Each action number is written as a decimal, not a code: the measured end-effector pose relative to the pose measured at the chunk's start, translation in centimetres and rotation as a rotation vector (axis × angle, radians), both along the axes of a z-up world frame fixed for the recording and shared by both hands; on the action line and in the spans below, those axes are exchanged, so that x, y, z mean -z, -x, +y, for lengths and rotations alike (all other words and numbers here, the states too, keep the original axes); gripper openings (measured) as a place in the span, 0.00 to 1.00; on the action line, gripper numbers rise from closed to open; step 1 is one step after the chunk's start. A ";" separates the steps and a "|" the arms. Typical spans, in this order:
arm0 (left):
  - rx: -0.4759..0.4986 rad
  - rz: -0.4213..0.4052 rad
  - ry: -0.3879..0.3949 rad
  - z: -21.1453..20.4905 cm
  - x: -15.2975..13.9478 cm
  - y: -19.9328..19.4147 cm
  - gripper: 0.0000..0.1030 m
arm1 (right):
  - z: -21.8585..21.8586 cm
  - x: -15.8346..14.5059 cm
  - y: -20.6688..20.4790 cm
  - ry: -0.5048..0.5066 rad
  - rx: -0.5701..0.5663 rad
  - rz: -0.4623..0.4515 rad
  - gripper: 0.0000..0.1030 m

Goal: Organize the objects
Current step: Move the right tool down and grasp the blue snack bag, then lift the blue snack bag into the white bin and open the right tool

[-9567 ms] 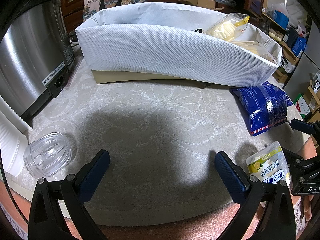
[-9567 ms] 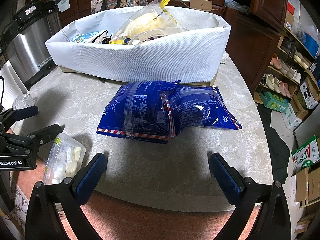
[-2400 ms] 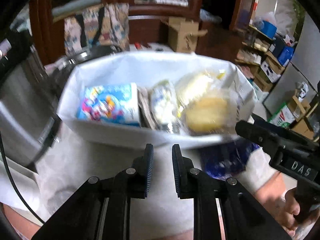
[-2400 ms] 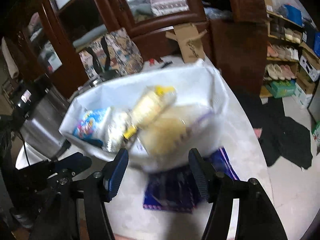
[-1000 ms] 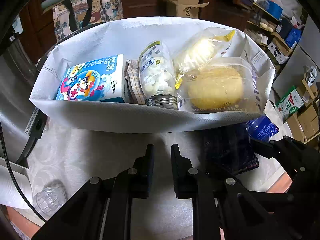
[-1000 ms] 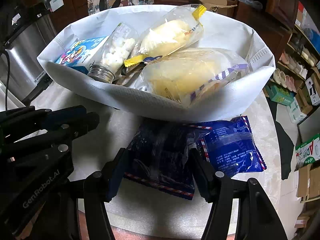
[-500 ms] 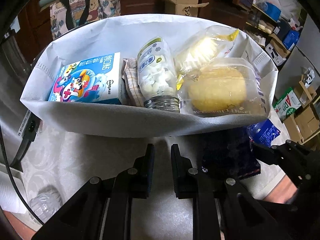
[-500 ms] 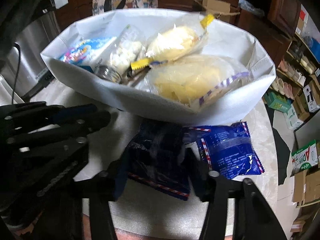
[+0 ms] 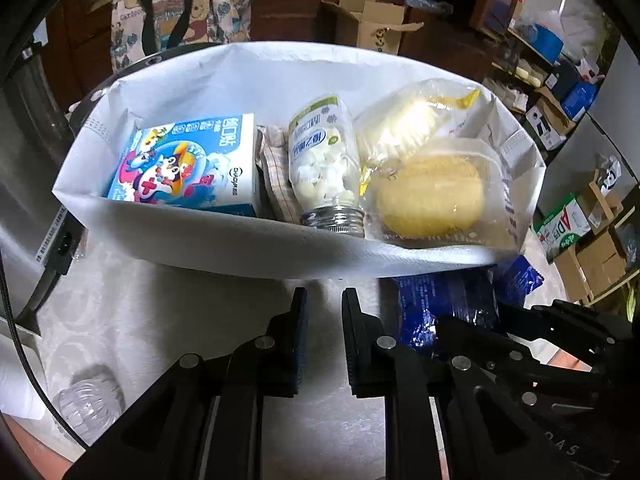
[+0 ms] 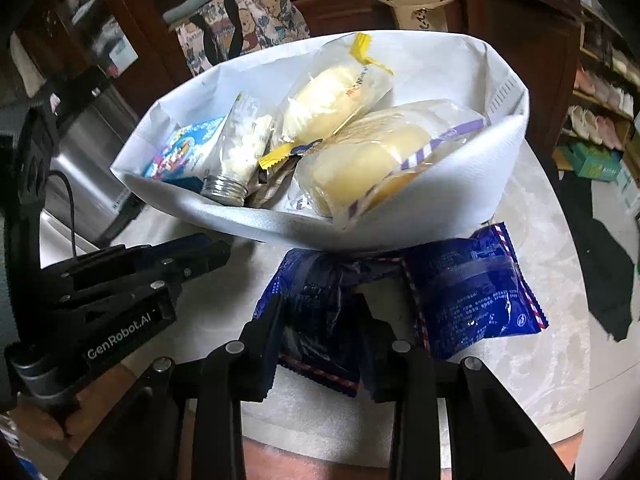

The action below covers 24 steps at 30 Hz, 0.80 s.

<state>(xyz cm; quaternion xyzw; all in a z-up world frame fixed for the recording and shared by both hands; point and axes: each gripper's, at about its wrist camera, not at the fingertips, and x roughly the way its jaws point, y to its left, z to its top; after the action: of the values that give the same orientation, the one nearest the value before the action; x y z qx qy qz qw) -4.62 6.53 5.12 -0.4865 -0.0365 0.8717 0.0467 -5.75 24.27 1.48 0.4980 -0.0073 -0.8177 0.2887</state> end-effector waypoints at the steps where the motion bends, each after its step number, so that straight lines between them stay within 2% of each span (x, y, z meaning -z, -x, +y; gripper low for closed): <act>1: 0.003 0.001 -0.001 -0.1 -0.2 0.0 0.16 | 0.3 -0.2 -0.2 0.008 -0.004 0.000 0.31; 3: 0.014 0.005 -0.001 -0.2 -0.1 0.8 0.16 | -0.1 -0.5 -0.7 0.027 -0.017 0.011 0.31; 6: 0.026 0.039 -0.006 0.0 -1.1 -0.3 0.16 | -0.4 -1.2 -1.4 0.078 -0.047 0.035 0.31; 11: 0.054 0.134 -0.016 -0.1 -2.9 -1.3 0.16 | -1.0 -3.1 -2.4 0.177 -0.078 0.114 0.31; 16: 0.098 0.261 -0.061 -0.2 -4.9 -2.4 0.18 | 0.5 -4.8 -2.8 0.276 -0.072 0.172 0.31; 18: 0.127 0.340 -0.089 0.2 -5.8 -3.2 0.34 | 1.2 -5.5 -2.9 0.306 -0.054 0.203 0.31; 19: 0.132 0.382 -0.092 -0.2 -6.4 -3.6 0.38 | 1.9 -5.9 -3.0 0.314 -0.051 0.216 0.31; 20: 0.123 0.429 -0.073 -0.2 -7.0 -4.1 0.39 | 2.1 -6.3 -3.1 0.322 -0.048 0.229 0.31; 22: 0.101 0.537 0.012 0.5 -8.0 -5.4 0.44 | 2.6 -7.1 -3.0 0.320 -0.024 0.243 0.31; 24: 0.103 0.599 0.064 1.1 -8.3 -5.6 0.69 | 3.0 -8.1 -2.4 0.288 0.016 0.258 0.31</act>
<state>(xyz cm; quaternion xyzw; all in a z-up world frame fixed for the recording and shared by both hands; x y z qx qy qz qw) 0.98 7.60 13.41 -0.2103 0.0313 0.9735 0.0841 -3.35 27.28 9.53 0.3425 -0.0908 -0.8676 0.3490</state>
